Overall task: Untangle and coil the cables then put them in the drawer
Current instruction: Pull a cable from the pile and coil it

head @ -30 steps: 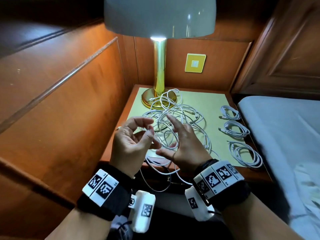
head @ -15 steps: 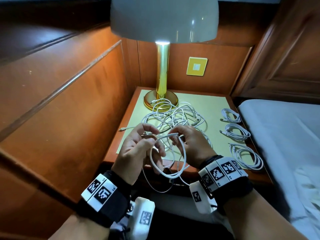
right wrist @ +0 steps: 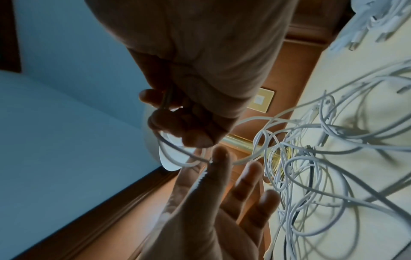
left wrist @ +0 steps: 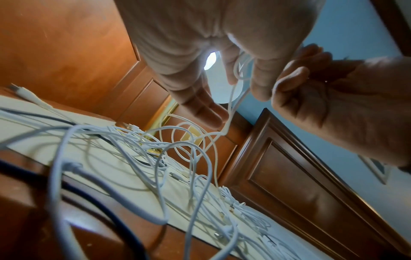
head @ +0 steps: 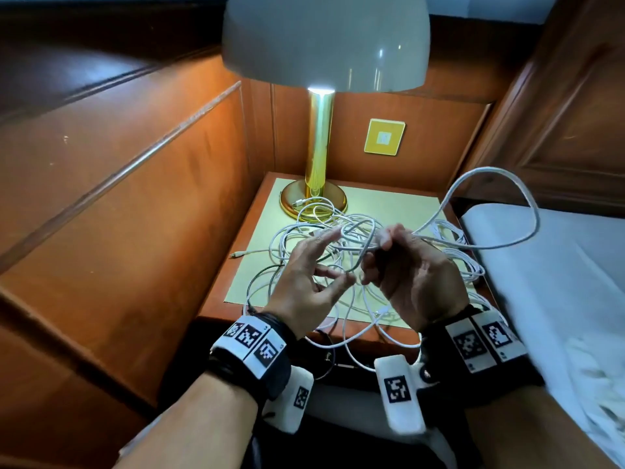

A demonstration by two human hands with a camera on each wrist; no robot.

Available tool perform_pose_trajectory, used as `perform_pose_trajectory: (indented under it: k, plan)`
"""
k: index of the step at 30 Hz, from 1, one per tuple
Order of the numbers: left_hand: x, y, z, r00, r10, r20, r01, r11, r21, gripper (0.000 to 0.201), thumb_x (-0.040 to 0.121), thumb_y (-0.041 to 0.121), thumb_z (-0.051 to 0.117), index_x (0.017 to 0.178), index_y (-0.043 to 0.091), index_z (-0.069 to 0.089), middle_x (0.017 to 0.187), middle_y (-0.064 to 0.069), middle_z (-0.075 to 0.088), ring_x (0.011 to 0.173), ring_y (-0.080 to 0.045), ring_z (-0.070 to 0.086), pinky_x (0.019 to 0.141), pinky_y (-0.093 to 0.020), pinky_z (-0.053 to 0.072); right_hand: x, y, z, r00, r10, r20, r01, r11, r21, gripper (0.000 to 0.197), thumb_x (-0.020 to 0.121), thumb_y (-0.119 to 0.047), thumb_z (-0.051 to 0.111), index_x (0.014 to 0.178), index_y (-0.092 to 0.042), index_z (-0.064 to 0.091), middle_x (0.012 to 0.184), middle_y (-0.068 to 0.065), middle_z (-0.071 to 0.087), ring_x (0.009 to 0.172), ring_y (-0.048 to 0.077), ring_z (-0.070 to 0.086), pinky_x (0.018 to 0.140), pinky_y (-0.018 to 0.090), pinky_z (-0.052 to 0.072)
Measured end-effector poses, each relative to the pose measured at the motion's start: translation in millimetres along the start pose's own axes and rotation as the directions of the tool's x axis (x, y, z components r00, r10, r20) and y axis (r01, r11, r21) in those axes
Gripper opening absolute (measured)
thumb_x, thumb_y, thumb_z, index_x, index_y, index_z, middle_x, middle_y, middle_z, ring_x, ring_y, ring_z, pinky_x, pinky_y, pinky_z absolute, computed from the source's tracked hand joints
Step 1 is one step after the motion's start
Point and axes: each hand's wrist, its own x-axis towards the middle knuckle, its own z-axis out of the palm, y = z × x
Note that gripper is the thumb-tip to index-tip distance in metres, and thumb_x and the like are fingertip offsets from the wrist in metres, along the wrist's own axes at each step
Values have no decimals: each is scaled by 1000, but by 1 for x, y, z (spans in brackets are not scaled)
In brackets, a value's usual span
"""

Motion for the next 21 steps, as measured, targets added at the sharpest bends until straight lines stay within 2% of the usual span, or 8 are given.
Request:
perform_pose_trajectory:
  k: [2,5,7,9,13,15,18,21]
  plan:
    - [2,0,6,1000,-12,-16,12,1000,2,52,89,13,71,113,56,56,127,6,59,86,-4,69,77,-39,61,-2,-3,0,999,39,-9,-38,998,54,45,102,-32,34,64,-18,54,62,6,51,58,23,46,63,35,40]
    - [7,-5,5,994,-46,-96,55,994,96,32,92,5,55,95,35,62,99,3,70,83,-14,71,76,-48,60,-2,-7,-5,996,29,-80,-21,994,108,47,103,-38,32,64,-20,49,61,1,45,55,20,39,58,34,41]
    - [11,-8,0,984,-47,-174,73,987,145,22,89,12,47,95,27,62,89,0,69,80,-20,70,73,-47,60,0,-12,-10,987,0,-163,21,992,127,49,103,-42,33,61,-22,48,60,-1,41,51,17,38,54,30,42]
    - [15,-11,-6,960,-41,-277,83,987,141,21,92,17,45,97,23,64,84,0,68,76,-21,69,71,-46,60,0,-18,-14,960,-57,-273,88,991,100,49,105,-42,31,62,-22,45,58,-3,38,45,14,35,50,26,41]
    - [23,-17,-24,872,-116,-476,127,992,-8,29,102,6,48,92,27,66,76,4,66,60,-10,66,66,-37,60,-1,-29,-28,858,-193,-476,209,978,-19,46,107,-42,30,68,-21,39,55,-6,34,41,12,31,48,24,36]
    - [26,-22,-33,821,-165,-547,152,986,-69,25,102,5,48,98,17,69,75,3,66,55,-6,63,61,-31,58,0,-33,-37,810,-229,-541,227,971,-70,44,107,-42,31,69,-22,40,52,-6,32,42,12,32,48,24,38]
    - [29,-27,-40,769,-240,-593,175,970,-167,21,102,5,49,106,8,69,74,-1,65,51,-9,62,56,-25,56,0,-34,-48,761,-253,-598,233,966,-113,43,107,-41,32,71,-22,43,50,-7,34,43,11,37,49,25,44]
    - [30,-28,-42,742,-293,-603,193,955,-227,22,101,4,50,110,4,70,72,-3,65,50,-11,61,58,-27,56,2,-31,-56,733,-285,-618,228,958,-171,41,108,-38,31,77,-19,48,49,-8,40,45,11,44,52,26,50]
